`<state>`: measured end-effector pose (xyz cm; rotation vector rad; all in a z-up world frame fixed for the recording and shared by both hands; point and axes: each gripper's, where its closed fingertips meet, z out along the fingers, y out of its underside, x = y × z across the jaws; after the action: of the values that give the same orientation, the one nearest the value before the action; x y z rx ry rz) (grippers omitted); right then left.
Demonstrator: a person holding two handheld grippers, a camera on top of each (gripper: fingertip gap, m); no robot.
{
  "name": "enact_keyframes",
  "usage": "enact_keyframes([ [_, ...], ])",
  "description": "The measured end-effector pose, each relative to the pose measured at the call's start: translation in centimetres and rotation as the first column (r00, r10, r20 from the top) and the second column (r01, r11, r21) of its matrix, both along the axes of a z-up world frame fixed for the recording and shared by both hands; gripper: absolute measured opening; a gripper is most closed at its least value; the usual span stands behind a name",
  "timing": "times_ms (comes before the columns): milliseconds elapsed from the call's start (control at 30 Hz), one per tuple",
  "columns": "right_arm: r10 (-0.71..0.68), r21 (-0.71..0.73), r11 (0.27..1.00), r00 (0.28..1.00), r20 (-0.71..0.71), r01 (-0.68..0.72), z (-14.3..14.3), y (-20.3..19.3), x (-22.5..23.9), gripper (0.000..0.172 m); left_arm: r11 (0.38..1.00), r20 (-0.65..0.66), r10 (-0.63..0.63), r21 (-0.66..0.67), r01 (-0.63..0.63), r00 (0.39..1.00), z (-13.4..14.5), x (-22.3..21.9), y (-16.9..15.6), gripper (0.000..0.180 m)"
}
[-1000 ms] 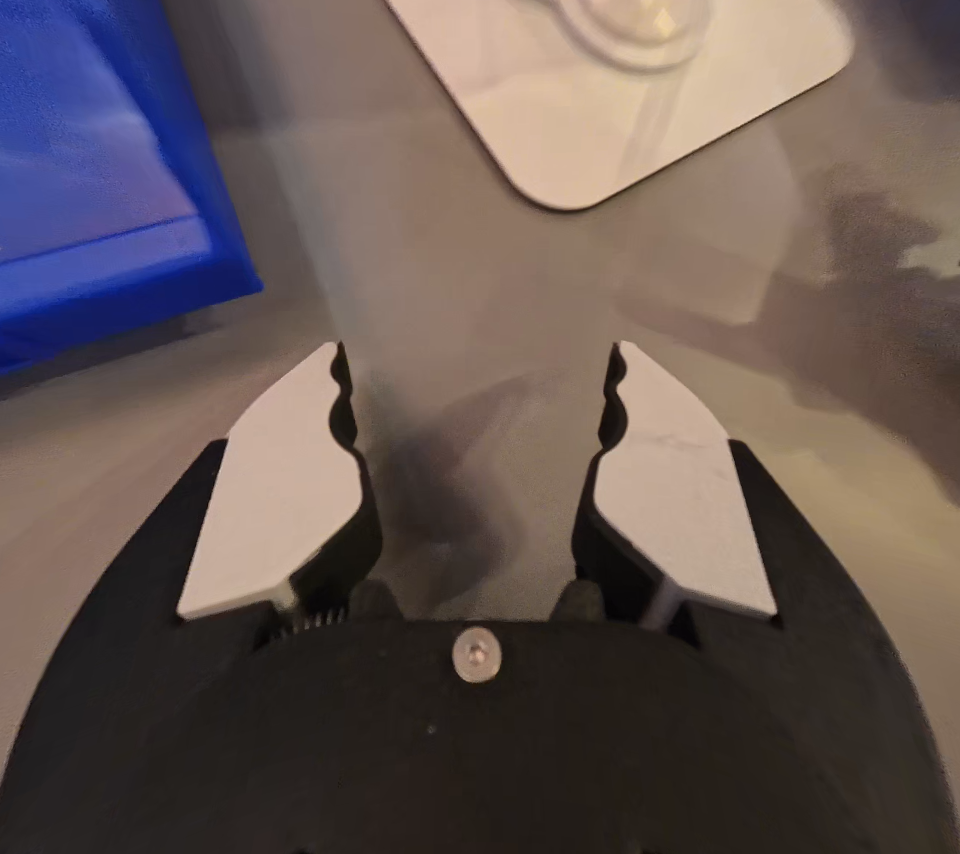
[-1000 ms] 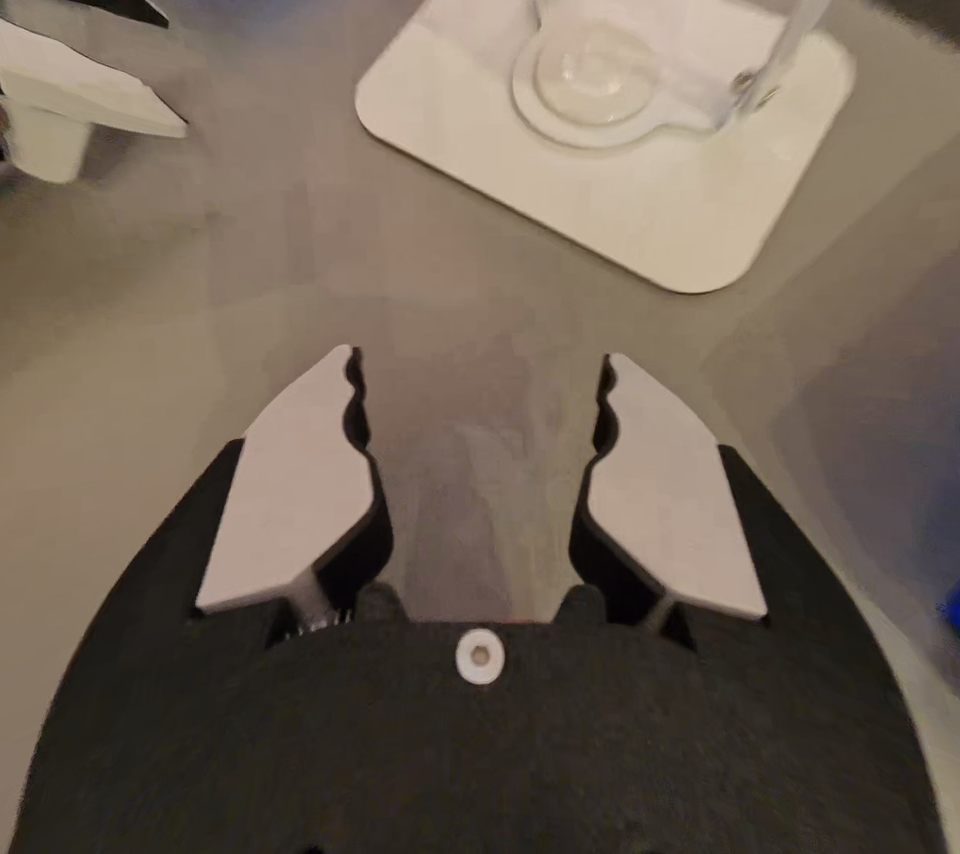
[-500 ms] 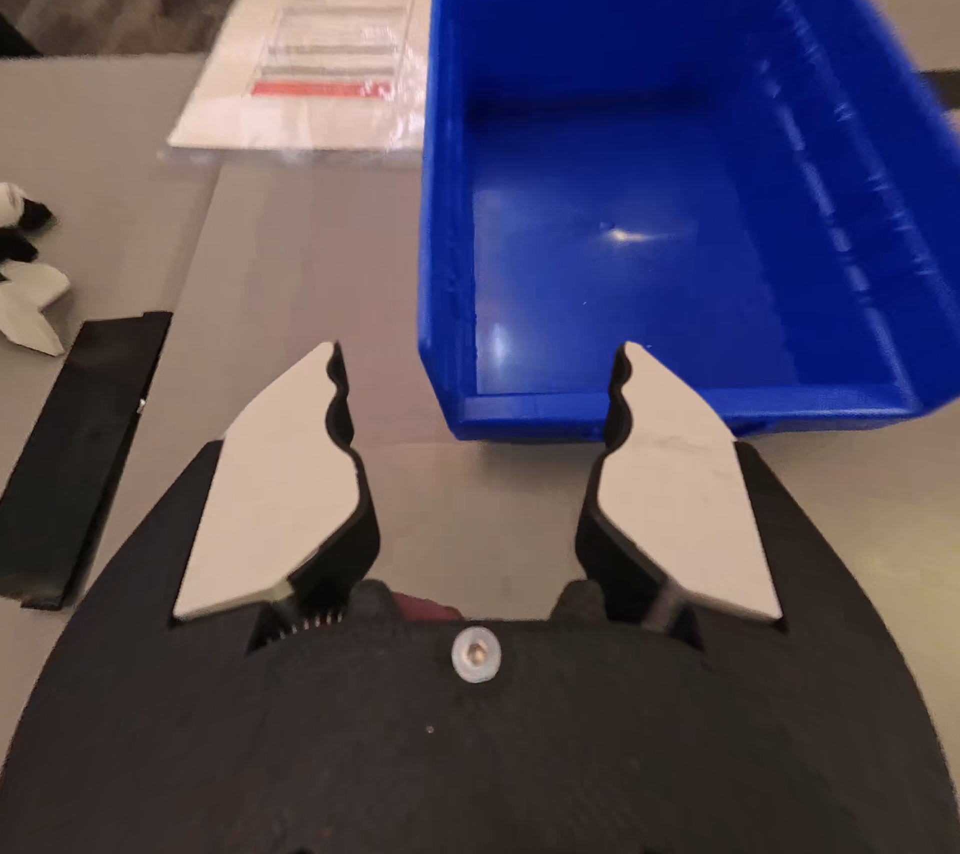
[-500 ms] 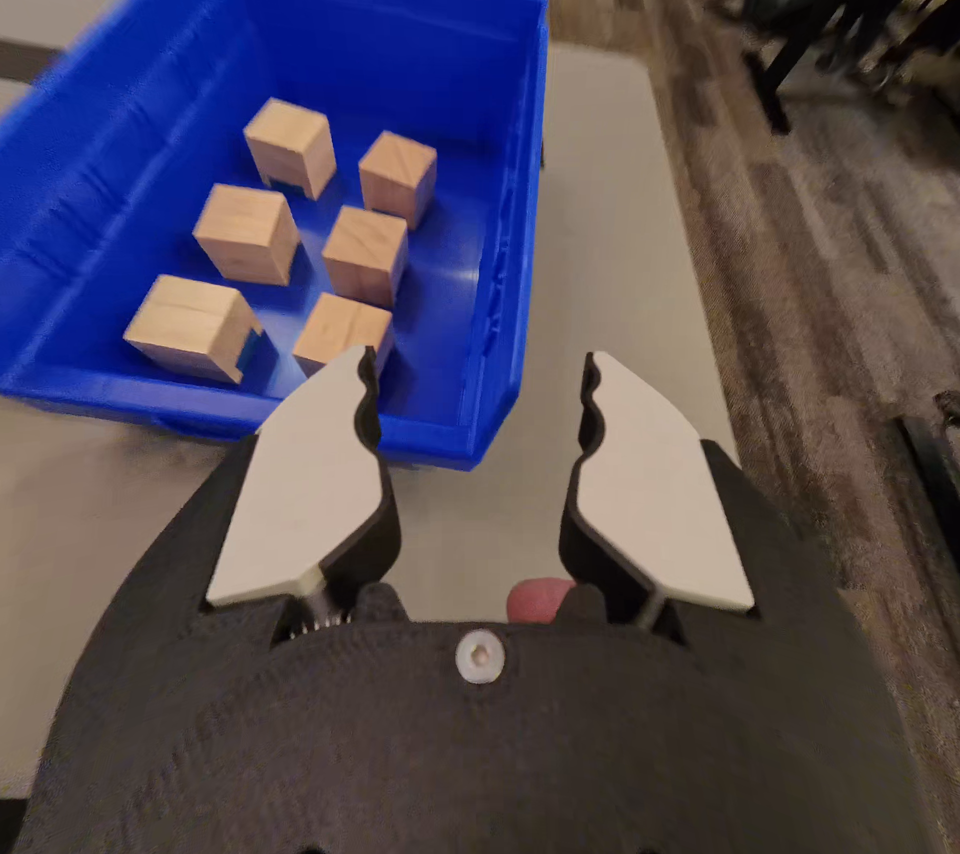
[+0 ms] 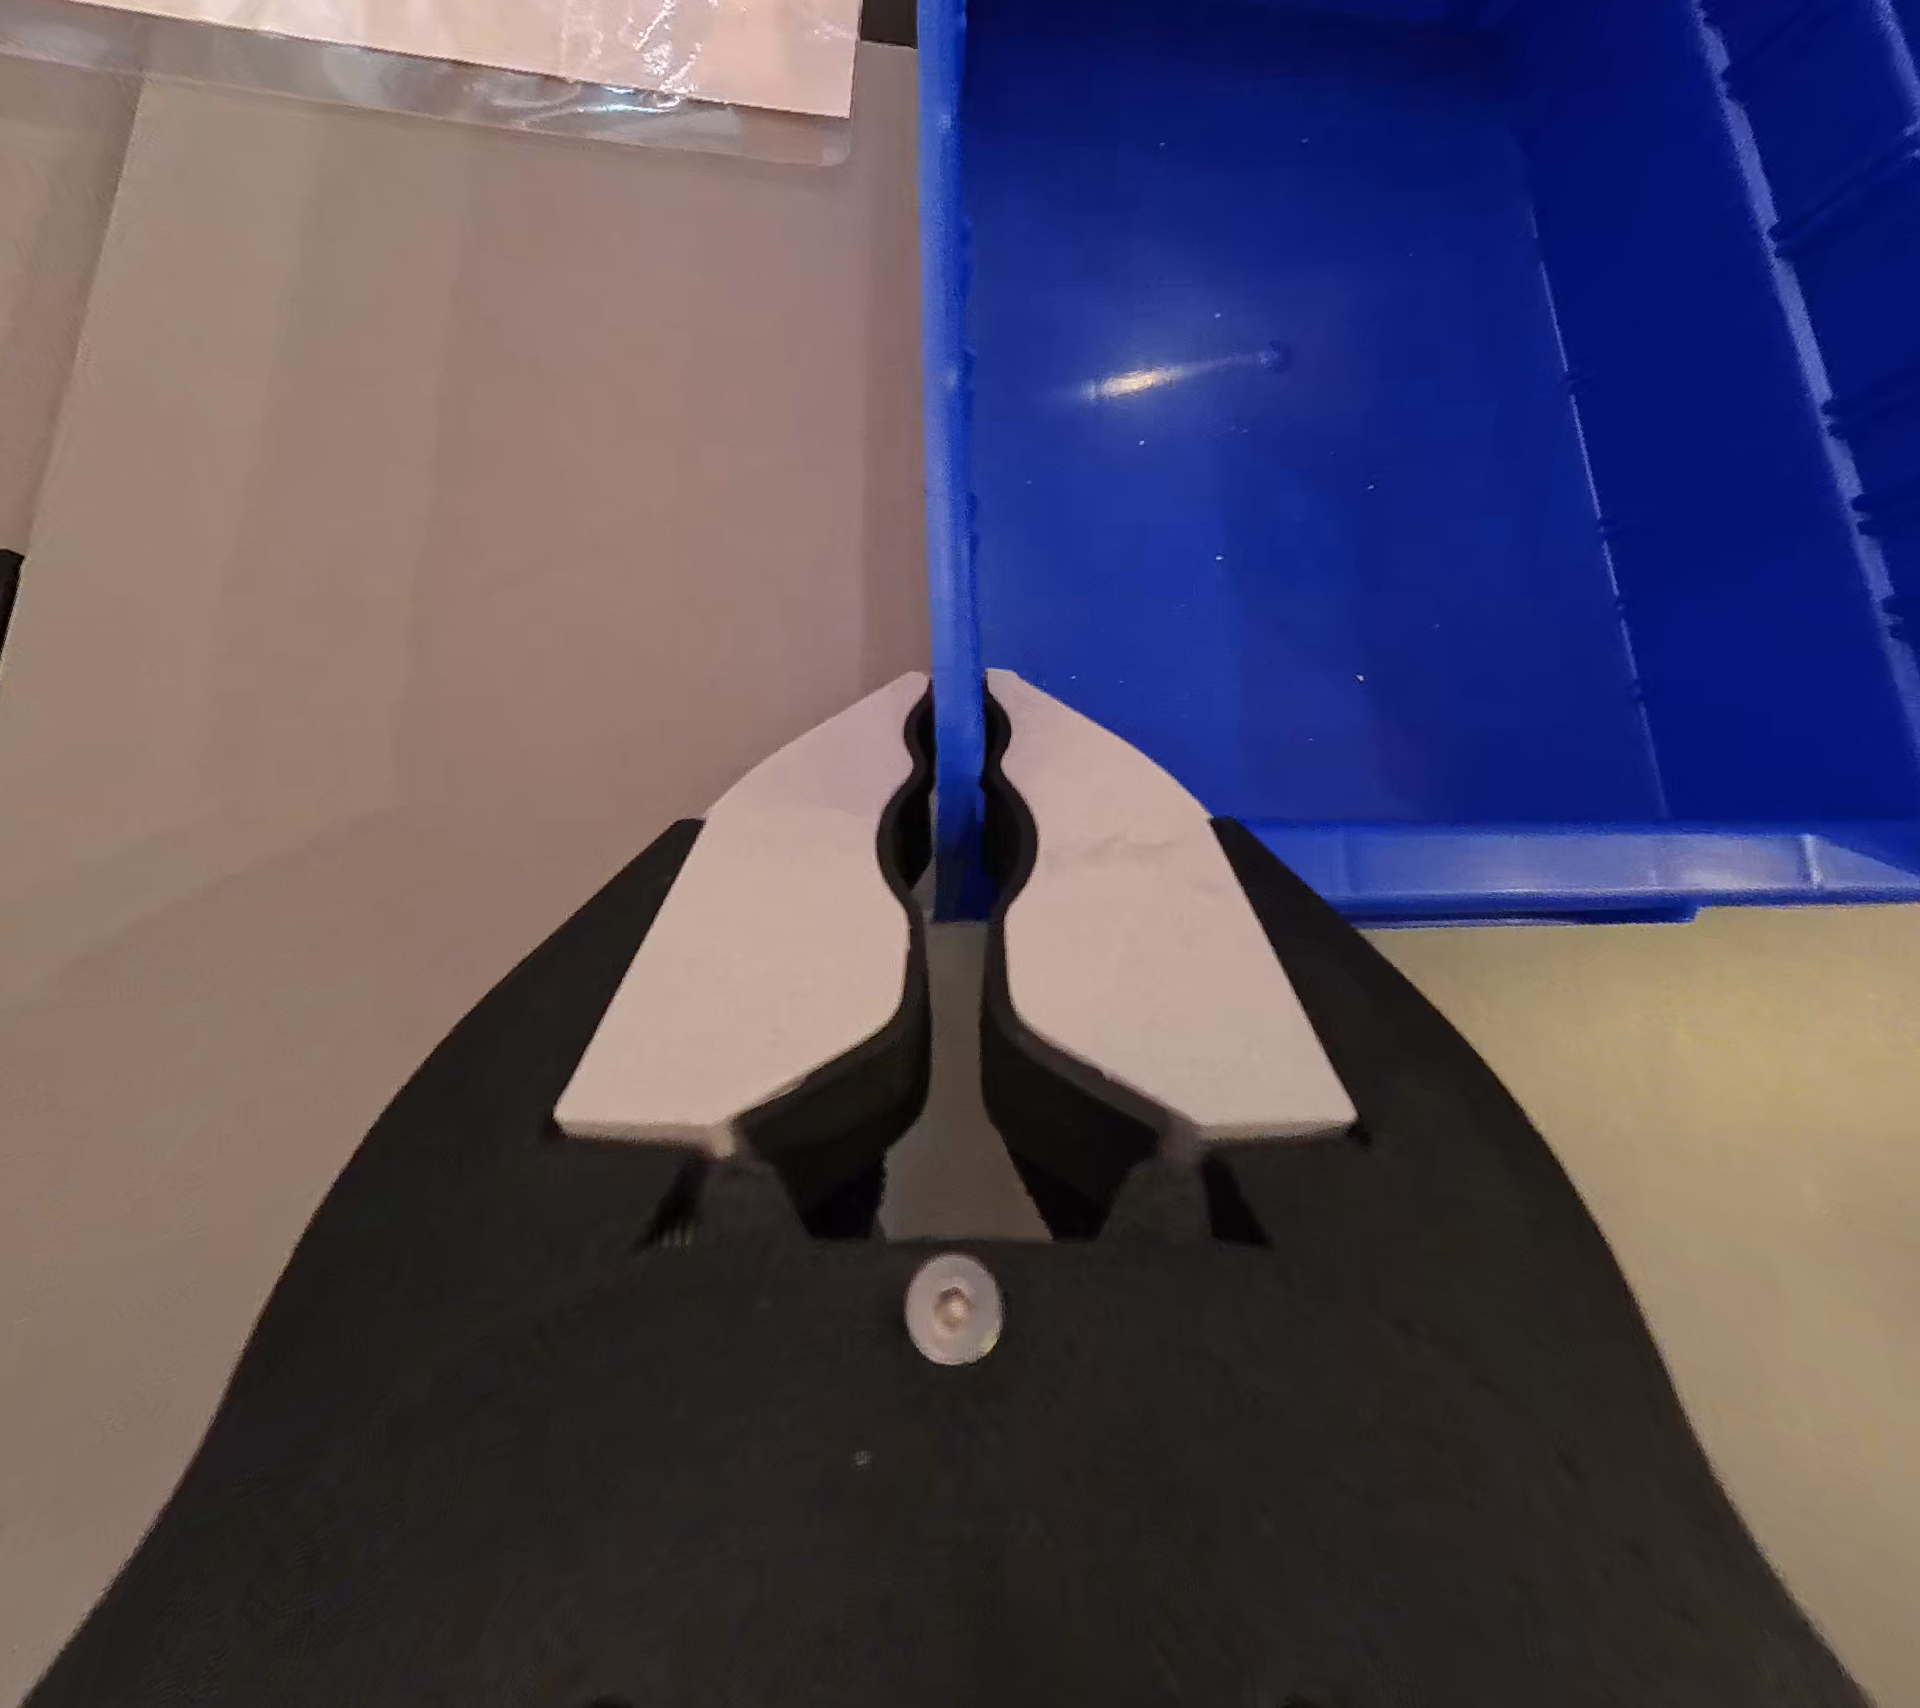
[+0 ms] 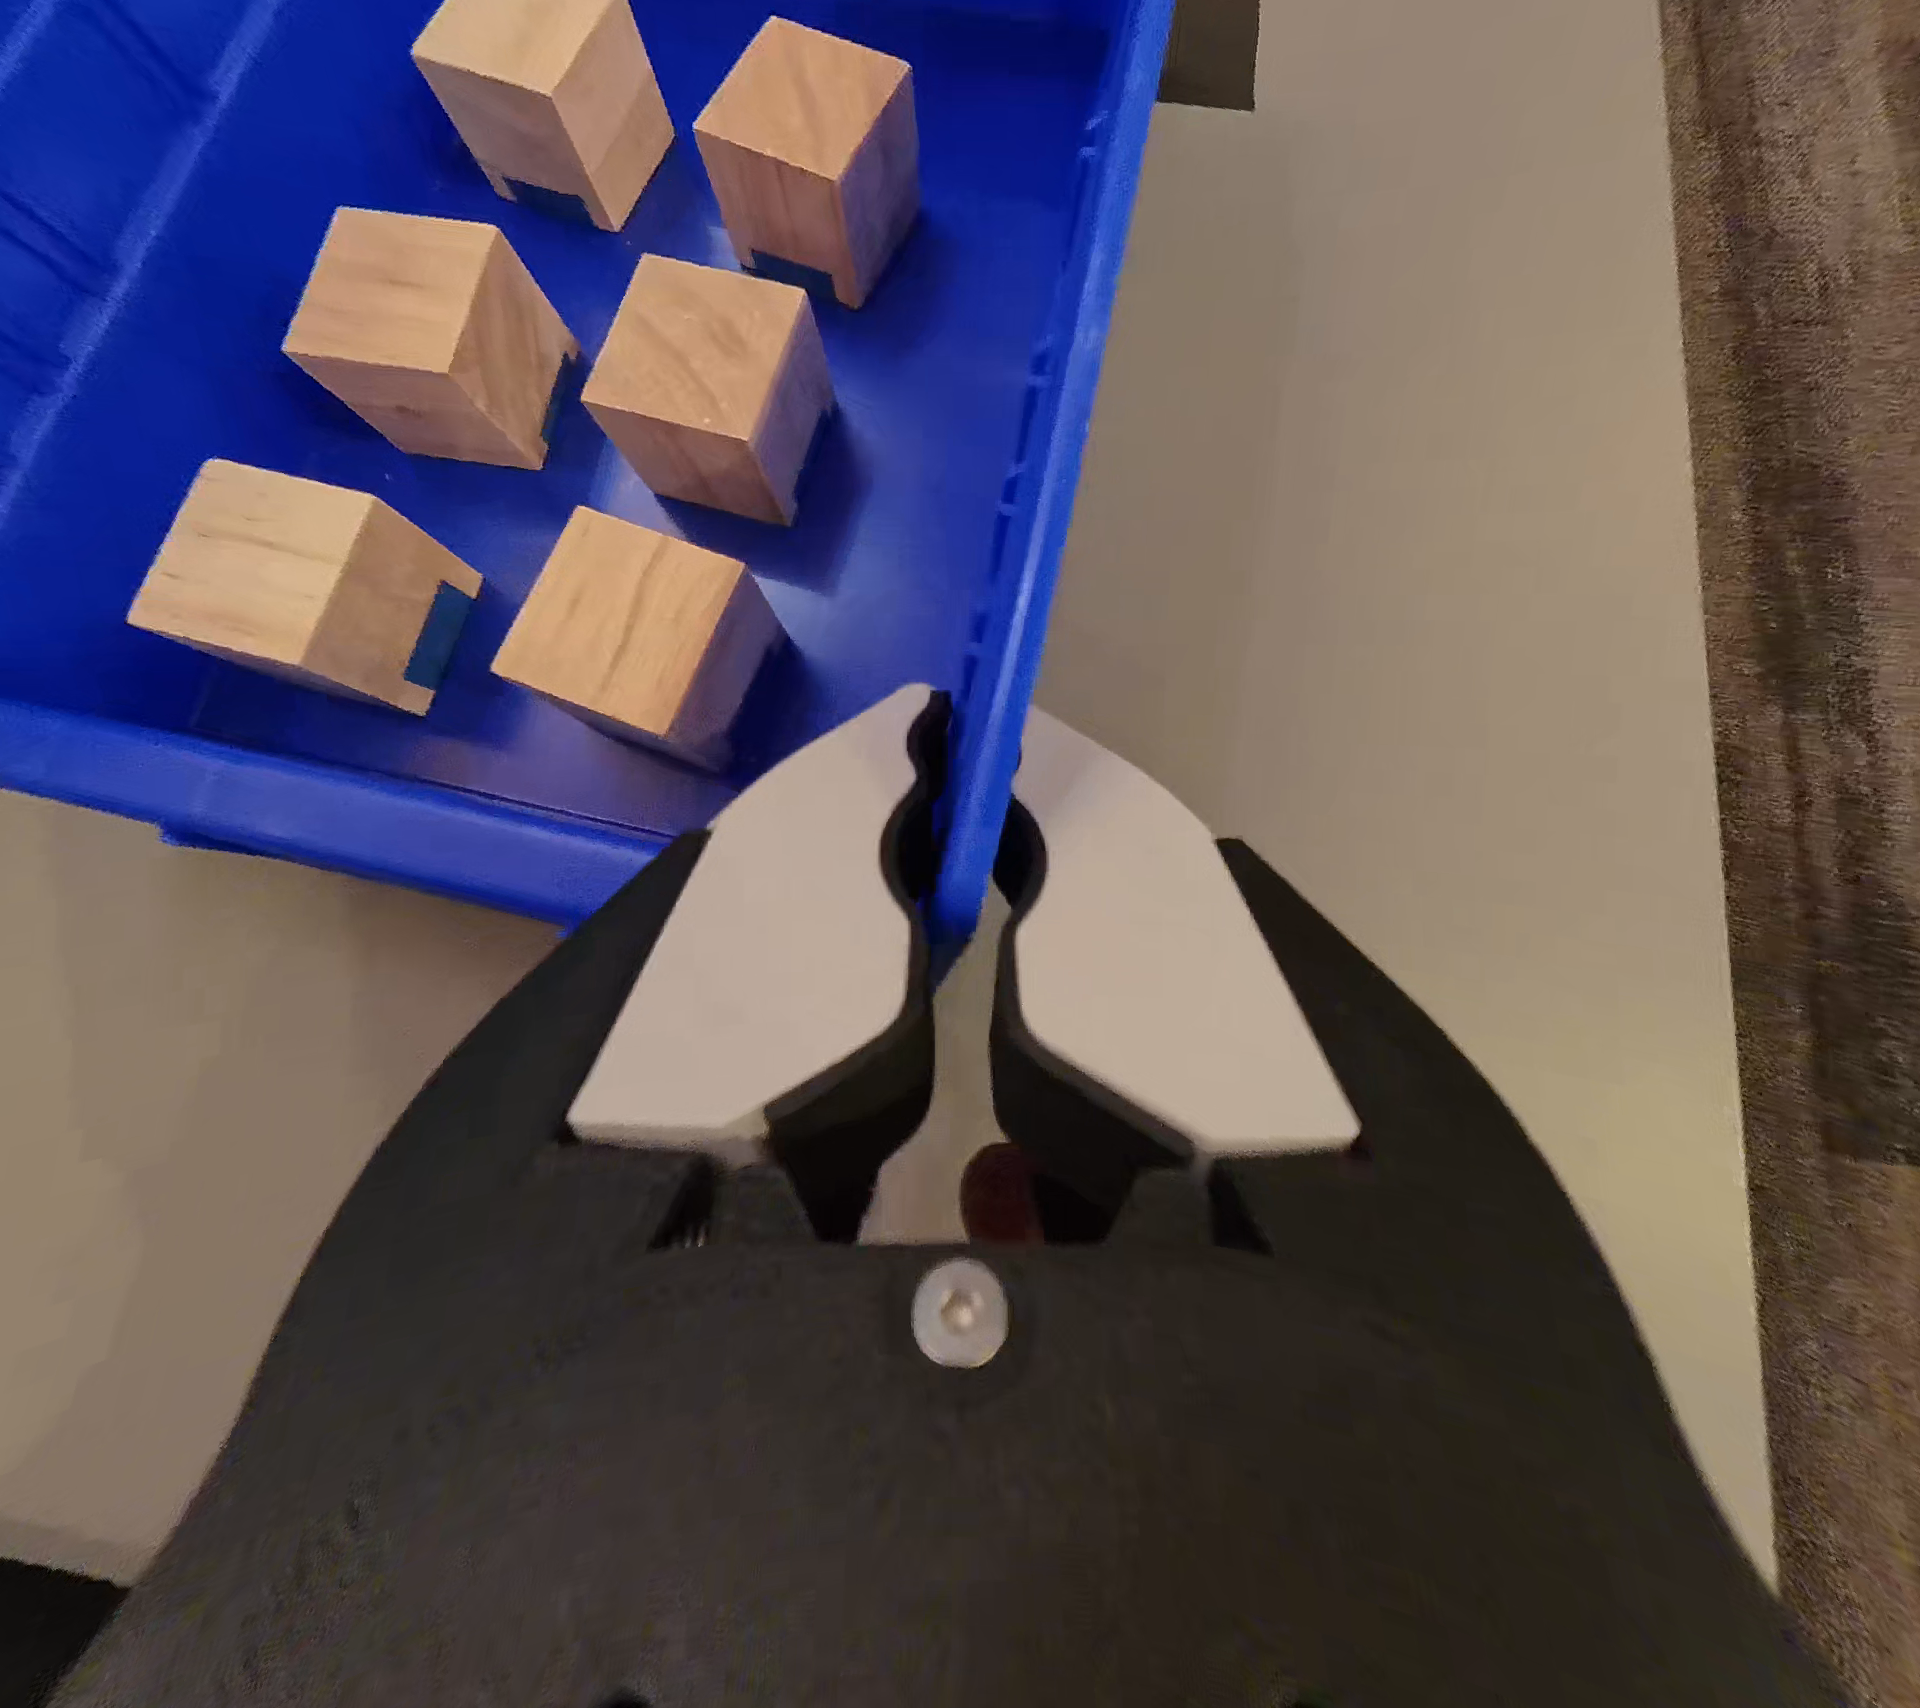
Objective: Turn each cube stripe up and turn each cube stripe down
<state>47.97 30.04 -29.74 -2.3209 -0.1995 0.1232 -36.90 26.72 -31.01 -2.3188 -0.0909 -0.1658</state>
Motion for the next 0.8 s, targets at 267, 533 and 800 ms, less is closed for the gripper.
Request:
enact_keyframes([
  [267, 0.039, -0.061, 0.997, 0.999, 0.028, -0.037, 0.1, -0.5, -0.1, 0.004, 1.0, 0.014, 0.005, 0.015, -0.005, 1.0, 1.0, 0.1, -0.5, 0.004],
  [533, 0.142, -0.171, 0.975, 0.99, -0.024, -0.144, 1.7, -3.6, -1.2, 0.004, 1.0, 0.079, -0.013, -0.024, 0.015, 0.997, 2.9, 0.0, -3.5, 0.004],
  [800, 0.332, -0.266, 0.905, 0.942, -0.046, -0.332, 3.8, -9.4, -3.6, 0.005, 0.999, 0.114, -0.04, -0.02, 0.042, 0.993, 4.3, -0.7, -8.5, 0.004],
])
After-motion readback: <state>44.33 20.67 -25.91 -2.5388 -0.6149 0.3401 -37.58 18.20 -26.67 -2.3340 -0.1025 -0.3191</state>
